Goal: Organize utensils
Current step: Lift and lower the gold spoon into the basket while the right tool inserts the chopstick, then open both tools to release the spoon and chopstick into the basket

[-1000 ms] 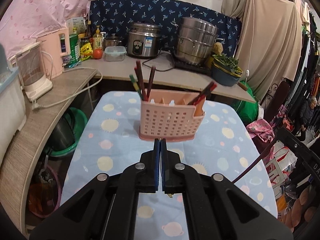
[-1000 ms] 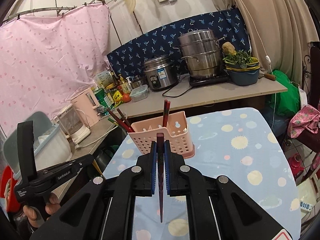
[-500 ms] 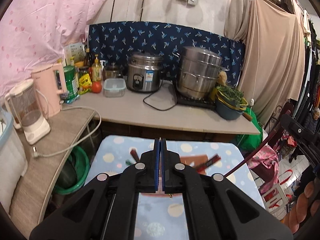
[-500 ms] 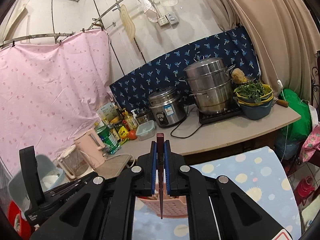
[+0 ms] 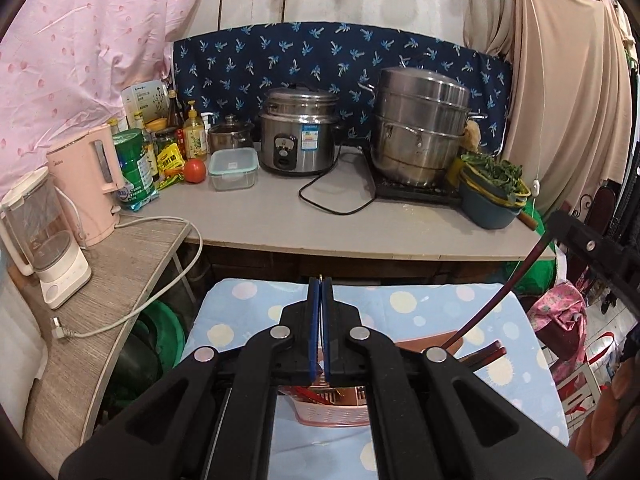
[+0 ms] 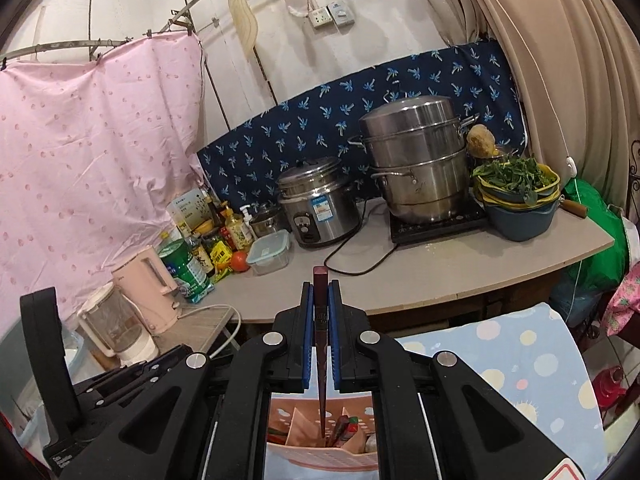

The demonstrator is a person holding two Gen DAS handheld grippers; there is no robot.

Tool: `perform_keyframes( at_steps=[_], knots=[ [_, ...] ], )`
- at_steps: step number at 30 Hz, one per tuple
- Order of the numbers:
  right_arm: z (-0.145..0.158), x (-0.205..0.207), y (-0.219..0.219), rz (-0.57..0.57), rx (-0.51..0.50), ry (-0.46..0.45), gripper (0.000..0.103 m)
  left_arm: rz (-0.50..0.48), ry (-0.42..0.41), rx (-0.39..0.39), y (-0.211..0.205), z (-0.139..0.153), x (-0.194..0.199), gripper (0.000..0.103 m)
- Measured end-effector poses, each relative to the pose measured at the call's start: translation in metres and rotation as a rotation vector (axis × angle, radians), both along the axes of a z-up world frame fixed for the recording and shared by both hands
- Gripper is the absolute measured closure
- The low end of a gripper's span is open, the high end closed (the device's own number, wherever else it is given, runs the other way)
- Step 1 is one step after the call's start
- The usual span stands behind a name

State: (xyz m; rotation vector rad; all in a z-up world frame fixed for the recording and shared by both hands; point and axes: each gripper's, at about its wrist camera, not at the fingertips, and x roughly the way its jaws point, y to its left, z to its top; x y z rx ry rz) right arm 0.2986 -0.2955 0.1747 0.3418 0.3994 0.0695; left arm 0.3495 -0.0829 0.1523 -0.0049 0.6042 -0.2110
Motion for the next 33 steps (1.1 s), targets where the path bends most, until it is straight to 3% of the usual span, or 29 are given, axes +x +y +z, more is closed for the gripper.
perform_keyframes(
  at_steps=[7,15,18,23,27,33],
  knots=[
    [-0.035,0.017,0.002,0.023,-0.003,0.082,0.096,0.007,0.019,0.01,-0.001,-0.017,0.01,0.102],
    [-0.042,0.016,0.007,0.04,-0.035,0.105,0.094,0.007,0.01,-0.004,-0.002,-0.02,0.01,0.101],
    [-0.041,0.012,0.008,0.044,-0.043,0.102,0.091,0.013,0.009,-0.009,0.0,-0.018,0.007,0.091],
    [-0.038,0.0,0.01,0.052,-0.065,0.096,0.087,0.015,0.004,-0.017,0.003,-0.015,-0.004,0.089],
    [-0.036,-0.013,0.016,0.066,-0.092,0.099,0.083,0.025,-0.003,-0.008,0.004,-0.014,-0.017,0.078],
    [-0.041,-0.038,0.025,0.086,-0.12,0.116,0.076,0.037,0.002,0.004,0.011,-0.017,-0.043,0.071]
  ],
)
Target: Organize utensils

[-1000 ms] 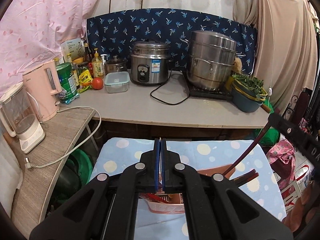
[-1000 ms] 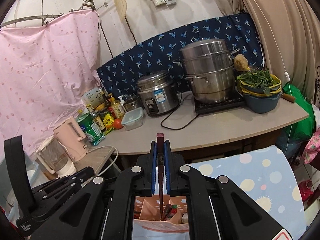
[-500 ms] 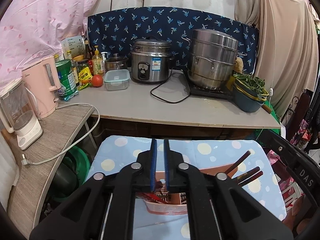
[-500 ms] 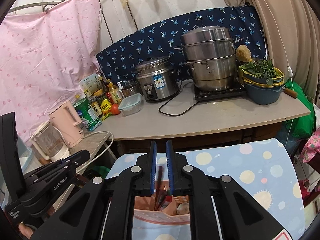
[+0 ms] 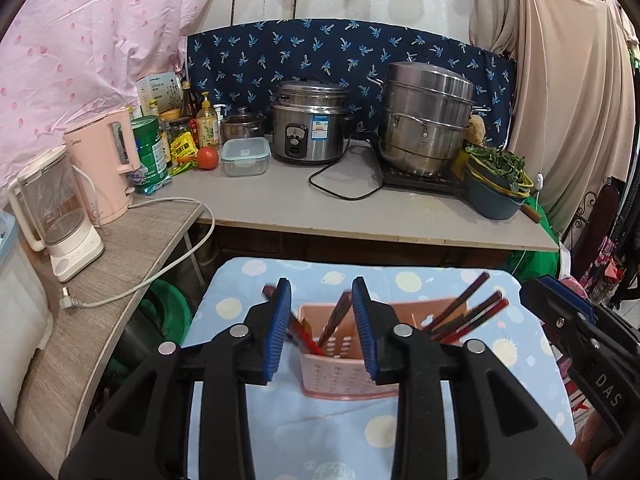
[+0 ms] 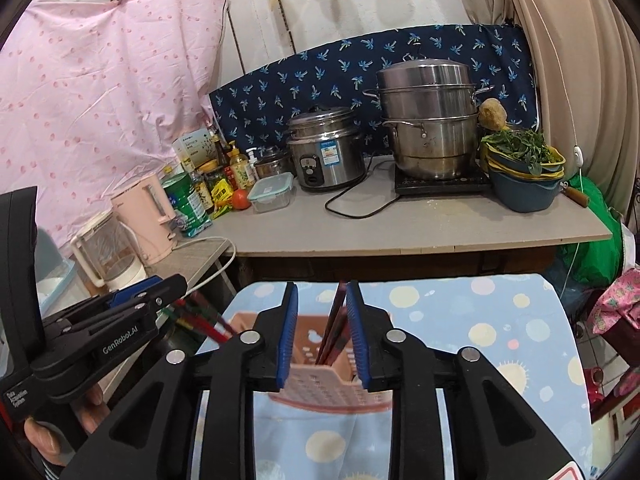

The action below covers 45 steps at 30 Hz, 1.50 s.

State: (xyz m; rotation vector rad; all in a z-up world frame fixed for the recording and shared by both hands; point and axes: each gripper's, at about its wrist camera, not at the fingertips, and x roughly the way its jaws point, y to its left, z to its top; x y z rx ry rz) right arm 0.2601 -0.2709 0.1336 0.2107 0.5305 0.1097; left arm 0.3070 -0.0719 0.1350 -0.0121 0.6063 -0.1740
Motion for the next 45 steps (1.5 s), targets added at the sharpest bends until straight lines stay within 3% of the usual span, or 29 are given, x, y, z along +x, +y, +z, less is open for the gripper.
perform_keyframes(
  at_steps=[4,9,16,23,29,34,39,45],
  knots=[
    [-0.01,-0.022,0.007,0.004,-0.032,0.023,0.074,0.01,0.001,0.036,0.003,-0.007,-0.02,0.067],
    [-0.027,-0.048,0.015,0.001,-0.085,0.056,0.069,0.016,0.017,0.056,0.005,-0.019,-0.048,0.054],
    [-0.048,-0.085,0.026,0.001,-0.134,0.097,0.067,0.013,0.048,0.06,0.008,-0.033,-0.079,0.05],
    [-0.062,-0.117,0.037,-0.015,-0.183,0.105,0.052,0.027,0.056,0.07,0.012,-0.044,-0.104,0.038],
    [-0.067,-0.131,0.034,-0.035,-0.159,0.125,0.043,0.036,0.069,0.085,0.014,-0.053,-0.119,0.035],
    [-0.07,-0.138,0.034,-0.055,-0.16,0.129,0.034,0.051,0.064,0.097,0.017,-0.059,-0.127,0.024],
    [-0.074,-0.143,0.032,-0.065,-0.138,0.145,0.019,0.055,0.06,0.112,0.016,-0.063,-0.134,0.015],
    [-0.076,-0.149,0.031,-0.084,-0.141,0.148,0.013,0.058,0.064,0.117,0.016,-0.068,-0.142,0.01]
  ],
)
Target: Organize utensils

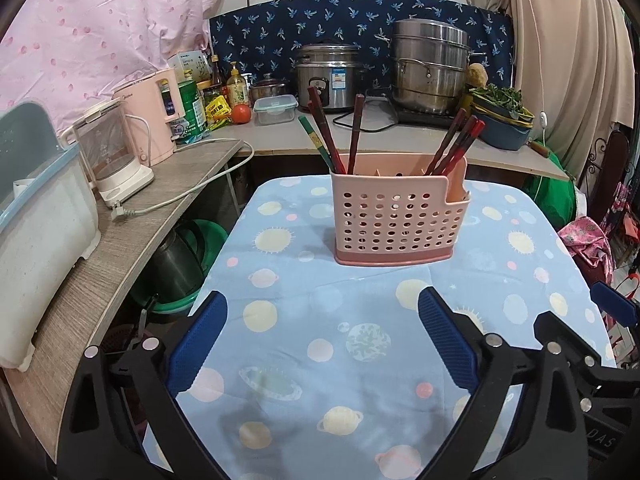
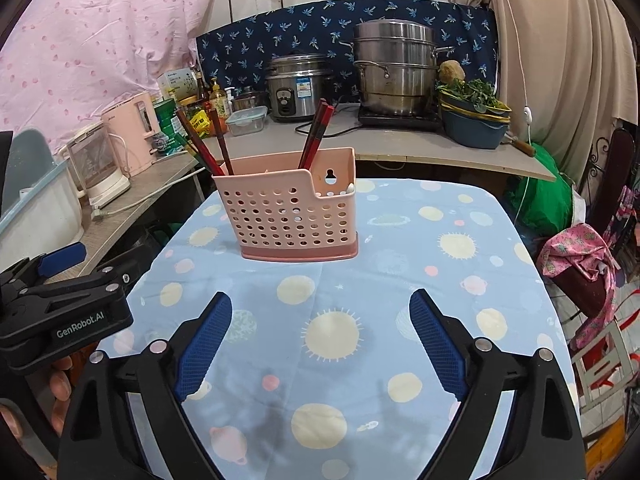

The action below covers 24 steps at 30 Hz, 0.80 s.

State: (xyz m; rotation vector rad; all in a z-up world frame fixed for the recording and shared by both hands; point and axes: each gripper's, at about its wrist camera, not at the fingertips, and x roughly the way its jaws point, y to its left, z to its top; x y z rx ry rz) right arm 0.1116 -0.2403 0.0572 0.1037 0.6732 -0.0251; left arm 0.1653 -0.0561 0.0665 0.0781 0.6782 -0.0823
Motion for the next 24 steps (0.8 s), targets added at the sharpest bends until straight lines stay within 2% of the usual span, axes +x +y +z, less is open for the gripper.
perform_keyframes(
  at_steps=[1,2,8,13,24],
  knots=[
    [-0.001,0.0,-0.001,0.001,0.007,0.008,0.007,0.001,0.001,0.001,0.0,-0.001,-0.001,0.01],
    [-0.002,0.001,-0.001,0.0,0.011,0.018,0.007,0.002,0.004,0.003,0.0,-0.003,-0.002,0.009],
    [-0.008,-0.001,0.0,0.001,0.007,0.038,0.007,0.009,0.029,0.001,0.001,-0.009,-0.004,0.008],
    [-0.008,-0.005,0.003,-0.015,-0.044,0.027,0.007,0.018,0.047,-0.002,0.003,-0.016,-0.004,0.007],
    [-0.012,-0.004,0.003,-0.024,-0.049,0.042,0.007,0.039,0.082,-0.004,0.006,-0.027,-0.002,0.007]
  ],
)
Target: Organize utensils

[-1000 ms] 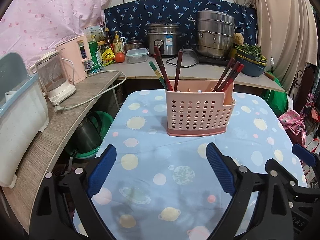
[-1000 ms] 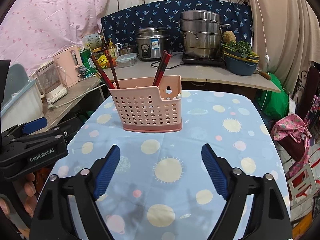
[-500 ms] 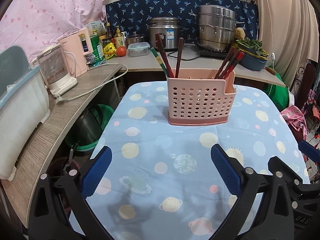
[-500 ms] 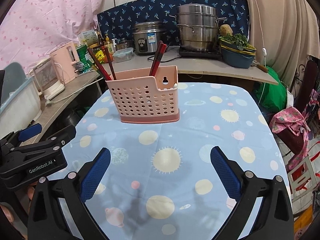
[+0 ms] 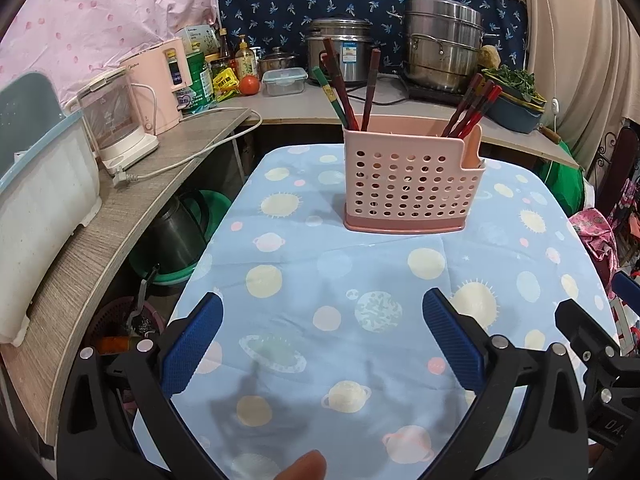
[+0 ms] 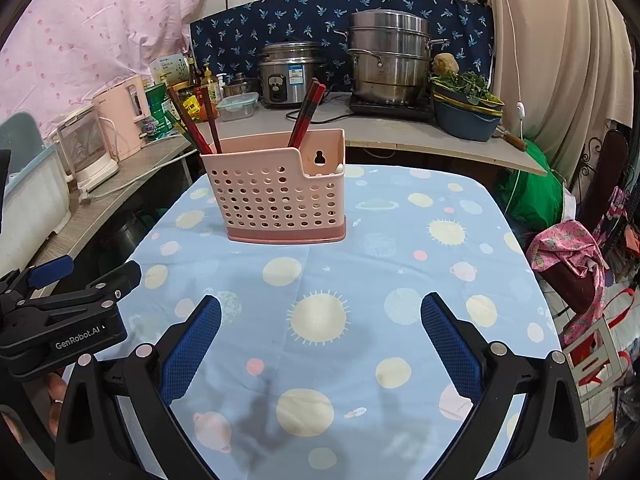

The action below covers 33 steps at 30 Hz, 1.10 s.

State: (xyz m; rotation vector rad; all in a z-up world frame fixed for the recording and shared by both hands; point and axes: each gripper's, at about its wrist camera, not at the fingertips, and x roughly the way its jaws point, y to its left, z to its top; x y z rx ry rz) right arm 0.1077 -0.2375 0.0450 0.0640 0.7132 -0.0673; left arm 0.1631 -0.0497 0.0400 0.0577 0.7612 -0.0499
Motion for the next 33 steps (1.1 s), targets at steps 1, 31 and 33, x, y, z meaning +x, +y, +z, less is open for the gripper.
perform_keyframes(
  at_steps=[1,31,33],
  knots=[
    [-0.0005,0.0002,-0.0003,0.001,0.0,0.001,0.007,0.001,0.001,0.0,0.0,-0.0002,-0.0001,0.007],
    [-0.009,0.0011,0.0062,-0.005,-0.017,0.014,0.007,0.019,0.0,0.022,0.0027,-0.0058,-0.0024,0.007],
    [-0.0096,0.0016,0.0066,-0.006,-0.018,0.017,0.007,0.018,0.001,0.025,0.0024,-0.0058,-0.0022,0.007]
  ],
)
